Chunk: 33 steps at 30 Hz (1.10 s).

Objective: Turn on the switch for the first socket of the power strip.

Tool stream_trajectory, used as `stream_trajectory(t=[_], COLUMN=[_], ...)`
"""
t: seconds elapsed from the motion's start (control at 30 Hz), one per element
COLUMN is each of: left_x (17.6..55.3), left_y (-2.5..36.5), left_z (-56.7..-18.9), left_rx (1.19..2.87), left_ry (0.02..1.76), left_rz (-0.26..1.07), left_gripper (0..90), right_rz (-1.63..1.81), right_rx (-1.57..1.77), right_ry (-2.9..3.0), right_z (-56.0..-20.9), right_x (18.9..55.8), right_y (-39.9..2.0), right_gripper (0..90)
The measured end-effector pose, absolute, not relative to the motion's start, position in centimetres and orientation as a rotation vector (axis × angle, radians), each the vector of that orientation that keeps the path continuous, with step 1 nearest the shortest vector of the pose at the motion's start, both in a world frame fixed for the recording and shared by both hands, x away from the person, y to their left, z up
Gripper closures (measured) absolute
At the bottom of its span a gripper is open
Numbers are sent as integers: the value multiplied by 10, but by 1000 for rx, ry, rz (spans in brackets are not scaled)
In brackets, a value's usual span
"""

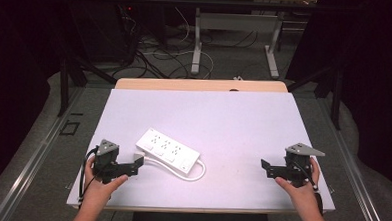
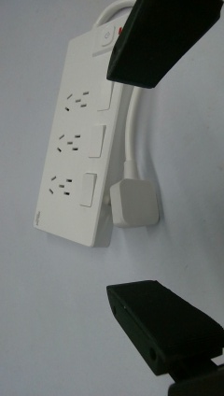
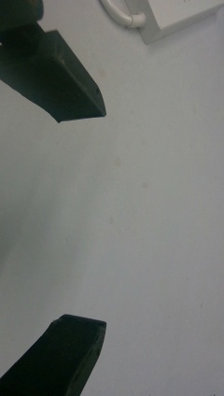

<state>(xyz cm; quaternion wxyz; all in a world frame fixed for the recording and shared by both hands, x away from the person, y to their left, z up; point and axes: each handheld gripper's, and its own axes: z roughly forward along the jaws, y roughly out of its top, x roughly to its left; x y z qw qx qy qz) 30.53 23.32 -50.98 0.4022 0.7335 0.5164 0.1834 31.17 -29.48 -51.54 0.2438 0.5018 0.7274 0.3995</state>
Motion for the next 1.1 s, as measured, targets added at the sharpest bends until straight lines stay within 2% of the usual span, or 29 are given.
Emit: stream_trajectory(t=[0.43, 1.1], left_x=[307, 318], left_y=[231, 225], left_z=[-498, -484], left_rx=[1855, 1888], left_ry=[1301, 1310], left_rz=[467, 503], left_gripper=[51, 159], right_rz=[1098, 1102], right_rx=[1353, 1363], right_ry=[2012, 2023], right_z=[-516, -519], right_x=[312, 313], right_y=[-291, -292], right_gripper=[36, 72])
